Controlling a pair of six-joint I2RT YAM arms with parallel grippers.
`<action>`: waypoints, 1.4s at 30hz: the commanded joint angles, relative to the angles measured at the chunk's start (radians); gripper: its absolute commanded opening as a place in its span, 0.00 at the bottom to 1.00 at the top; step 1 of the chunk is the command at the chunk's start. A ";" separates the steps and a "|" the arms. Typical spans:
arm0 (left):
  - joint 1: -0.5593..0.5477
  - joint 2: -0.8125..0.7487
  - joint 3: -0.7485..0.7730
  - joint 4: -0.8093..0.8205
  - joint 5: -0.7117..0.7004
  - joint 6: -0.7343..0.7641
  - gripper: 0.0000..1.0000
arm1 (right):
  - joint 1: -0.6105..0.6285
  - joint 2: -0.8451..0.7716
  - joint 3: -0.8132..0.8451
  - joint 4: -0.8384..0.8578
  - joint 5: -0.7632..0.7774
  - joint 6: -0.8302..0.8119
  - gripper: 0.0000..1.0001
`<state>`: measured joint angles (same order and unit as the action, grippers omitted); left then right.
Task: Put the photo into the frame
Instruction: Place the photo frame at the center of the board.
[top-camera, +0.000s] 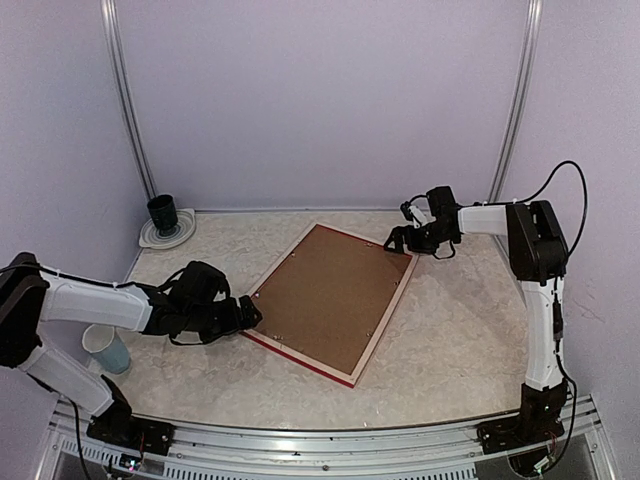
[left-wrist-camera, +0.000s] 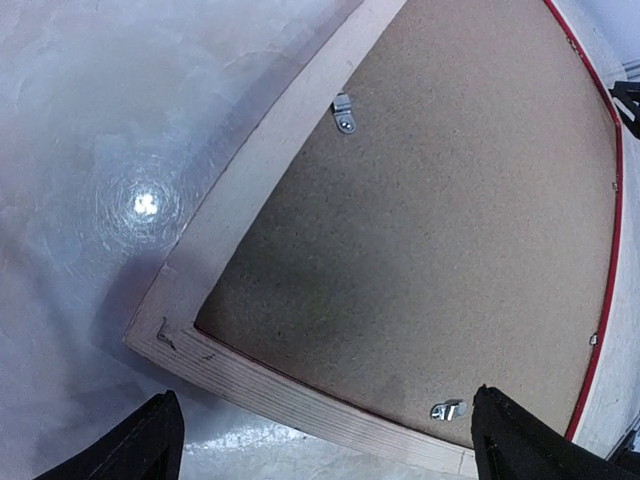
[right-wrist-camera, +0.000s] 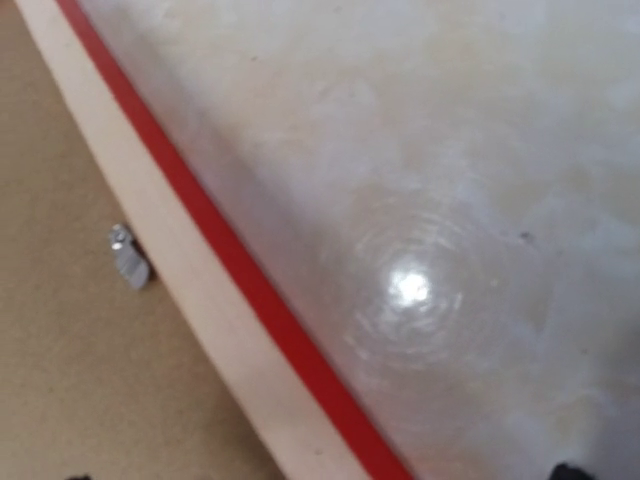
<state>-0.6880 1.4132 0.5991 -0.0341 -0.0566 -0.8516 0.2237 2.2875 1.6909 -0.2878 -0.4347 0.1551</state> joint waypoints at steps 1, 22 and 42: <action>0.009 0.053 0.017 0.026 0.020 0.021 0.99 | -0.011 -0.001 -0.027 -0.006 -0.054 -0.007 0.99; 0.144 0.222 0.110 0.159 0.078 0.077 0.99 | 0.017 -0.171 -0.308 0.068 -0.130 0.035 0.99; 0.254 0.471 0.356 0.192 0.128 0.097 0.99 | 0.139 -0.468 -0.664 0.092 -0.025 0.084 0.99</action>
<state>-0.4370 1.8076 0.8871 0.1497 -0.0380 -0.7536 0.2958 1.8732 1.0828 -0.1776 -0.4015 0.2043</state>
